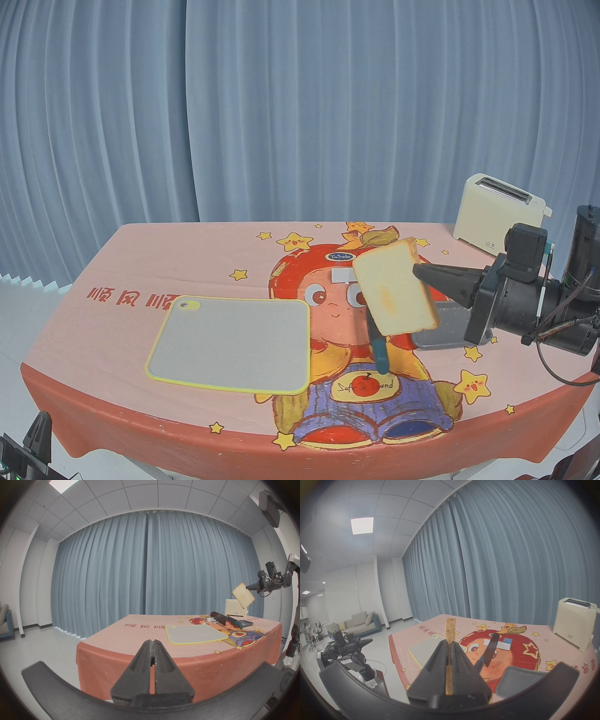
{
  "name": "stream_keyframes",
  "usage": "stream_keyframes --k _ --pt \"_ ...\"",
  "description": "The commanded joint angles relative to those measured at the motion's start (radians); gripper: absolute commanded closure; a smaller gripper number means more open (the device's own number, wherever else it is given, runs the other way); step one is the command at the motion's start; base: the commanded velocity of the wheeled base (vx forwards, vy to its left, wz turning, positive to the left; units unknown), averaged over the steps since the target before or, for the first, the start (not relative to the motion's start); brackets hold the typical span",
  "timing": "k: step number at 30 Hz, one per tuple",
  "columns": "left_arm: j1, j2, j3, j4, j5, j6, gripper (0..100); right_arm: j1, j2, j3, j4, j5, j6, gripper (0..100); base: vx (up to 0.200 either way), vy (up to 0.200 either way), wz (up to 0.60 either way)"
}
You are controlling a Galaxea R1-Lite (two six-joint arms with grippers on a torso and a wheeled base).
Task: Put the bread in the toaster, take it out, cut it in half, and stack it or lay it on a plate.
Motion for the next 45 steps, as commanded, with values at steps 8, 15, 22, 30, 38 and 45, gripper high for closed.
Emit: stream_keyframes --k 8,15,22,30,38,45 --pt "0.0 0.0 0.018 -0.001 0.003 0.0 100 0.03 0.027 0.011 0.001 -0.003 0.004 100 0.0 0.0 0.0" --pt "0.0 0.0 0.018 -0.001 0.003 0.003 100 0.045 0.041 0.021 0.0 -0.003 0.004 100 0.0 0.0 0.0" --pt "0.0 0.0 0.018 -0.001 0.003 0.001 100 0.068 0.058 0.016 0.0 -0.003 0.043 100 0.0 0.2 0.0" --pt "0.0 0.0 0.018 -0.001 0.003 0.001 100 0.08 0.082 0.01 -0.002 -0.003 0.083 100 0.0 0.2 0.0" --pt "0.0 0.0 0.018 -0.001 0.003 0.0 100 0.099 0.144 0.008 -0.003 -0.001 0.129 100 0.0 0.075 0.0" --pt "0.0 0.0 0.018 -0.001 -0.004 0.007 100 0.117 0.18 -0.009 -0.003 -0.001 0.192 100 0.0 0.0 0.0"
